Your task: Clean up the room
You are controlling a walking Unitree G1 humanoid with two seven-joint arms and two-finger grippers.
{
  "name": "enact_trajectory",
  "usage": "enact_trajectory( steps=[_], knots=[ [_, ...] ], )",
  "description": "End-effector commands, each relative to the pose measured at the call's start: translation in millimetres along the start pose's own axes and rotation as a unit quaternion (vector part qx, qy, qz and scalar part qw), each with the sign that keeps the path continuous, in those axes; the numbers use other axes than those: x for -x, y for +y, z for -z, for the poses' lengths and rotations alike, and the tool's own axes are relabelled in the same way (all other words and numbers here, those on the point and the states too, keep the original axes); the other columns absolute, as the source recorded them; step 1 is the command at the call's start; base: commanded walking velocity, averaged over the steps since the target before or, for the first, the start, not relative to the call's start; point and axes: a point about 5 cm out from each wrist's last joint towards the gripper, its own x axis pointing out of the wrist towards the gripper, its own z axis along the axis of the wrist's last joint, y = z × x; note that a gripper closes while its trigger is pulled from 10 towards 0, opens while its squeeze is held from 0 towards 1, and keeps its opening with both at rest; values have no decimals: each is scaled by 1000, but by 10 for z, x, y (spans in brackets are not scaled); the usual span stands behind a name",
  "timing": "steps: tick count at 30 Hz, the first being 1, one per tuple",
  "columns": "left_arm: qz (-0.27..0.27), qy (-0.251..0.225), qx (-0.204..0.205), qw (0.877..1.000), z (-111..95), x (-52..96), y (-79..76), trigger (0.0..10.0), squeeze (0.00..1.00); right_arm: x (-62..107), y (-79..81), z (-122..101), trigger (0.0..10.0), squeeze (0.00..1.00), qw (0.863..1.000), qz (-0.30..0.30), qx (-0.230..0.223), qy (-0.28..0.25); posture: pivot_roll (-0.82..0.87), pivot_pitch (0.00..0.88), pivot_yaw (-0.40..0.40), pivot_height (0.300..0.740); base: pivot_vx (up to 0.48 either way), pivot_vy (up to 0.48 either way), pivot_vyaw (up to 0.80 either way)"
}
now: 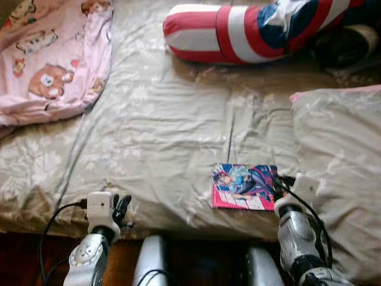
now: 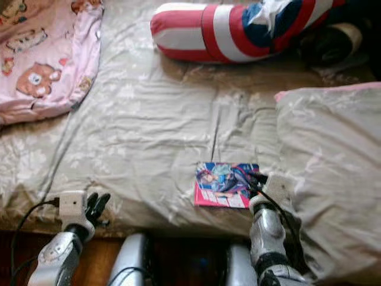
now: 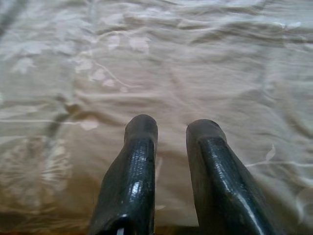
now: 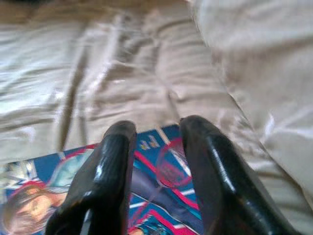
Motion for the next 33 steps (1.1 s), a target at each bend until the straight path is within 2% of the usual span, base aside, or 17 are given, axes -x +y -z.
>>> enact_trajectory(
  steps=[1, 3, 7, 9, 12, 15, 18, 23, 24, 27, 30, 33],
  knots=[
    [-10, 22, 6, 1000, 121, -60, 11, 10000, 0, 84, 17, 118, 10000, 0, 999, -25, 39, 16, 86, 123, 16, 639, 0, 0, 0],
    [-11, 27, 7, 1000, 131, -120, 0, 10000, 0, 116, -34, 187, 10000, 0, 997, -6, 70, 38, 83, 119, 14, 648, 0, 0, 0],
    [-10, 41, 2, 999, 186, -207, -23, 10000, 0, 175, -74, 285, 10000, 0, 994, -4, 88, 62, 81, 87, -2, 668, 0, 0, 0],
    [-10, 52, 2, 999, 229, -215, -20, 10000, 0, 243, -91, 382, 10000, 0, 993, -5, 81, 80, 80, 81, -3, 678, 0, 0, 0],
    [-4, 101, -9, 995, 412, -194, -30, 10000, 0, 426, -181, 651, 10000, 0, 983, 9, 92, 155, 71, 52, -5, 703, 0, 0, 0],
    [1, 127, -14, 992, 509, -160, -42, 10000, 0, 507, -200, 761, 10000, 0, 977, 11, 97, 188, 56, 36, -2, 718, 0, 0, 0],
    [-5, 161, -16, 987, 649, -93, -42, 10000, 0, 620, -219, 891, 10000, 0, 969, 8, 106, 225, 45, 16, 0, 738, 0, 0, 0],
    [-12, 206, -19, 978, 815, 8, -42, 10000, 0, 742, -285, 1016, 10000, 0, 959, 29, 87, 267, 32, 0, -2, 740, 0, 0, 0],
    [-11, 222, -23, 975, 879, 60, -35, 10000, 0, 788, -285, 1066, 10000, 0, 957, 34, 67, 282, 27, 0, -3, 740, 0, 0, 0],
    [-13, 256, -27, 966, 1016, 190, -3, 10000, 0, 879, -288, 1144, 10000, 0, 950, 27, 81, 300, 29, 0, -13, 740, 0, 0, 0],
    [-50, 299, -13, 953, 1193, 397, 102, 10000, 0, 1000, -301, 1241, 10000, 0, 943, 29, 77, 323, 39, 0, -23, 740, 0, 0, 0],
    [-63, 312, -6, 948, 1247, 461, 120, 10000, 0, 1059, -303, 1291, 10000, 0, 936, 25, 79, 341, 36, 0, -25, 740, 0, 0, 0]
  ],
)
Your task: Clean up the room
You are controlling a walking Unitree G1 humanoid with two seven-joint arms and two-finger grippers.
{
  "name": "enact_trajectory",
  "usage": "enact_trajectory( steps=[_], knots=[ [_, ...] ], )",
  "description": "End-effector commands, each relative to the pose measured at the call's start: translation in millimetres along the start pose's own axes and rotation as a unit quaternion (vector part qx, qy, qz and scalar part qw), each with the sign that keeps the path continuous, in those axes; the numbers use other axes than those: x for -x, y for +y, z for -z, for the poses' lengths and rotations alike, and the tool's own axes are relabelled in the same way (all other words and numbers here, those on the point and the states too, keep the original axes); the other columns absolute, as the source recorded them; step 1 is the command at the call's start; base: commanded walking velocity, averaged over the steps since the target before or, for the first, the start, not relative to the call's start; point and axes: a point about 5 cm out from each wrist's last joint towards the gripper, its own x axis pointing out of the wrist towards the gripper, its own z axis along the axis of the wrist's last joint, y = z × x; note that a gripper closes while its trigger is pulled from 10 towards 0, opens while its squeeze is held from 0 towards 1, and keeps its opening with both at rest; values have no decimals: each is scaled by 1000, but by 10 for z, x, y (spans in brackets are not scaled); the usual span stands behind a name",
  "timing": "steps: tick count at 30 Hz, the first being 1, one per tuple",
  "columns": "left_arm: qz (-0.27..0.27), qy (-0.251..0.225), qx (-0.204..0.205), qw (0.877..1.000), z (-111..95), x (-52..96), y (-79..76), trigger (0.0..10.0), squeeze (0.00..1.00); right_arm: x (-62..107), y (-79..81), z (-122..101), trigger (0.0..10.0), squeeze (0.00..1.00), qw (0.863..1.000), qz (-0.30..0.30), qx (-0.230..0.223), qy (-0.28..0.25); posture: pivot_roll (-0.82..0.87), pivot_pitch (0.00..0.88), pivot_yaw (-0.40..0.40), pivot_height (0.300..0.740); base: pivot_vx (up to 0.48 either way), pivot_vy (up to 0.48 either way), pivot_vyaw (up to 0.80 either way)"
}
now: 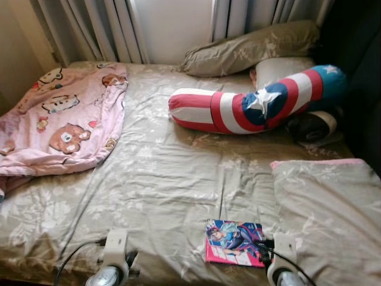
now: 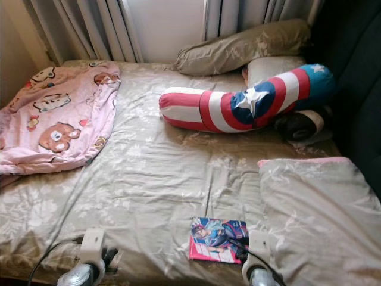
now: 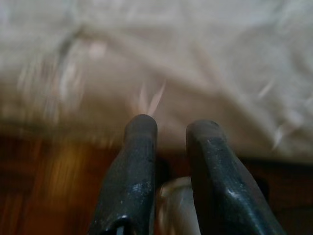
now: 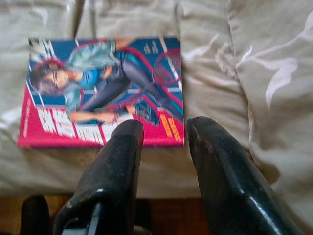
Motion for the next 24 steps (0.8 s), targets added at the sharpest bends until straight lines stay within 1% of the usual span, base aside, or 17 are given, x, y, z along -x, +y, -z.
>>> enact_trajectory(
  steps=[1, 6, 9, 11, 14, 18, 21, 23, 24],
  knots=[
    [-8, 16, 9, 1000, 67, 13, 18, 10000, 0, 12, 18, 67, 10000, 0, 1000, -5, 6, 17, 35, 0, -25, 740, 0, 0, 0],
    [-8, 3, 15, 1000, -4, -11, -23, 10000, 0, 42, 12, 167, 10000, 0, 999, -11, 18, 33, 29, 0, -32, 740, 0, 0, 0],
    [-6, 4, 9, 1000, -31, -24, -47, 10000, 0, 60, -73, 206, 10000, 0, 999, 6, 10, 40, 23, 0, -29, 740, 0, 0, 0],
    [-5, -3, 10, 1000, -87, -41, -69, 10000, 0, 63, -119, 206, 10000, 0, 999, 11, 5, 42, 20, 10, -31, 740, 0, 0, 0],
    [-7, -10, 13, 1000, -149, -55, -67, 10000, 0, 57, -84, 196, 10000, 0, 999, 5, 3, 40, 12, 27, -6, 740, 0, 0, 0],
    [-5, -9, 4, 1000, -168, -59, -53, 10000, 0, 50, -6, 191, 10000, 0, 999, -13, 19, 40, 9, 34, -1, 740, 0, 0, 0],
    [-7, -9, 4, 1000, -187, -66, -59, 10000, 0, 49, 17, 187, 10000, 0, 999, -21, 24, 38, 13, 36, -2, 740, 0, 0, 742],
    [-7, -9, 3, 1000, -191, -68, -64, 10000, 0, 53, 10, 199, 10000, 0, 999, -19, 21, 39, 13, 36, -2, 740, 0, 0, 800],
    [-7, -10, 3, 1000, -196, -71, -75, 10000, 0, 63, -19, 222, 10000, 0, 999, -15, 18, 42, 18, 37, -4, 740, 0, 0, 800]
  ],
)
